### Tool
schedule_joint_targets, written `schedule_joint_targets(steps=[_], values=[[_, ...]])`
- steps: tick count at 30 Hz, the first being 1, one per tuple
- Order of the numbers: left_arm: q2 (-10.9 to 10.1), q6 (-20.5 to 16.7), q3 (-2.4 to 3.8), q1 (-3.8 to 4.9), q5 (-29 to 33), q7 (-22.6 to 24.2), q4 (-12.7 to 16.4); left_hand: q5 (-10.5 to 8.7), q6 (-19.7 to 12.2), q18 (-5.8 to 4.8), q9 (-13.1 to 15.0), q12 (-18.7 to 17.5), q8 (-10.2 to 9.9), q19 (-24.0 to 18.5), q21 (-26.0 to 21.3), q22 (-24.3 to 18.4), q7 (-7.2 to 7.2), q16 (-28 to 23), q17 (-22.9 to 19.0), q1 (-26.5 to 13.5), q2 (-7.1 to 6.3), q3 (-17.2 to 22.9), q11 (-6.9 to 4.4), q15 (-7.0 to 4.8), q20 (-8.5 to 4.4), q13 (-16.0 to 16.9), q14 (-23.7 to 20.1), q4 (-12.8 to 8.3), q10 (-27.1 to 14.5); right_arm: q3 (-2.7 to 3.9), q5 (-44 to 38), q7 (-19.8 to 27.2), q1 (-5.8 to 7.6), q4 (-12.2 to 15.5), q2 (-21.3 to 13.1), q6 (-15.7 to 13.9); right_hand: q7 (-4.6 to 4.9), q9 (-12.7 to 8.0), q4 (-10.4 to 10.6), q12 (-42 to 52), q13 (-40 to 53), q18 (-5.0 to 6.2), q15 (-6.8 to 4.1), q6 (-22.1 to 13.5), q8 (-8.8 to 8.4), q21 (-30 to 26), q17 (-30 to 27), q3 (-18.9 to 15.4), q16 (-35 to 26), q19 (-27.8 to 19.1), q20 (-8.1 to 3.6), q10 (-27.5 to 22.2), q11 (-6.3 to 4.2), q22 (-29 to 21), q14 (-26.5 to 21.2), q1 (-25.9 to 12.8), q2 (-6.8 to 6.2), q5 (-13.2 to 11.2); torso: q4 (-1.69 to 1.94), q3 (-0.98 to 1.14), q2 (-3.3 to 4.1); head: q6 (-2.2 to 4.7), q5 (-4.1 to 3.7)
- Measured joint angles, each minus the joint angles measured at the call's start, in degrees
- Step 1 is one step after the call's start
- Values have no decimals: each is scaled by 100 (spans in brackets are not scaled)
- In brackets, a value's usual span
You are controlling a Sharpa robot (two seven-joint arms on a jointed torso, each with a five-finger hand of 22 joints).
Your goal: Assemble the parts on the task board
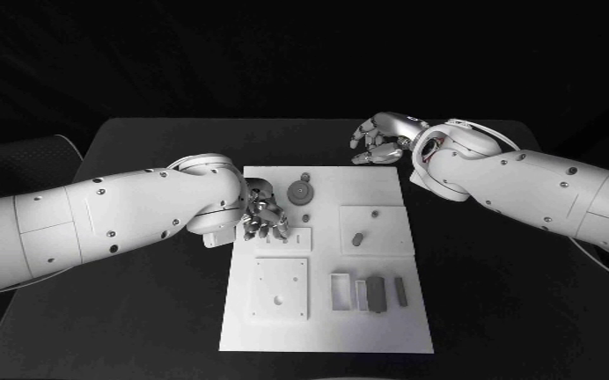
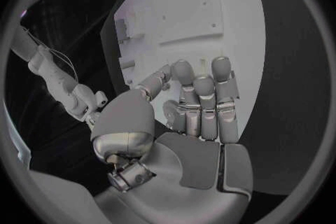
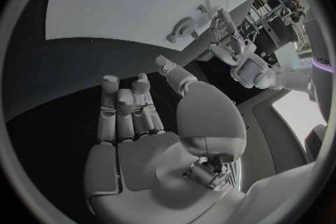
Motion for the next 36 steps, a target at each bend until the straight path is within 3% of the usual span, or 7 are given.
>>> schedule_joint_targets(steps=[2, 7, 36], values=[[2, 5, 0, -2, -41, -1, -3, -134, 2, 0, 0, 12, 1, -5, 0, 0, -2, 43, -48, 0, 0, 1, 0, -1, -6, -22, -2, 1, 0, 0, 0, -1, 0, 2, 1, 1, -1, 0, 0, 0, 0, 0, 0, 1, 0, 0, 0, 0, 0, 0, 0, 0, 0, 0, 0, 0, 0, 0, 1, 0, 1, -8, 0], [9, 23, 0, -4, -123, -2, -16, -210, 7, 0, 0, 23, 66, -7, 22, 0, -7, 43, -78, 2, -2, 1, -1, -3, -7, -34, -3, 2, 0, 0, -1, -5, 0, 2, 4, 5, -8, 1, 0, 0, 0, 0, 0, 8, 0, 0, 0, 0, 0, 0, 0, 0, 0, 0, 0, 0, 0, 0, 1, 0, 0, -14, -3], [112, 157, 3, -59, -217, -10, -63, -332, 7, 0, 0, 23, 330, -11, 22, 2, -8, 110, -144, -21, -27, -24, 19, 21, -4, -64, -29, 22, -23, 0, -6, -19, 0, 45, 9, 39, 3, -8, 0, 17, -4, 3, 10, 5, 0, 0, 0, 0, 0, -9, 9, 0, -1, 0, -9, 0, 0, 0, -1, 3, -1, -42, -16]])
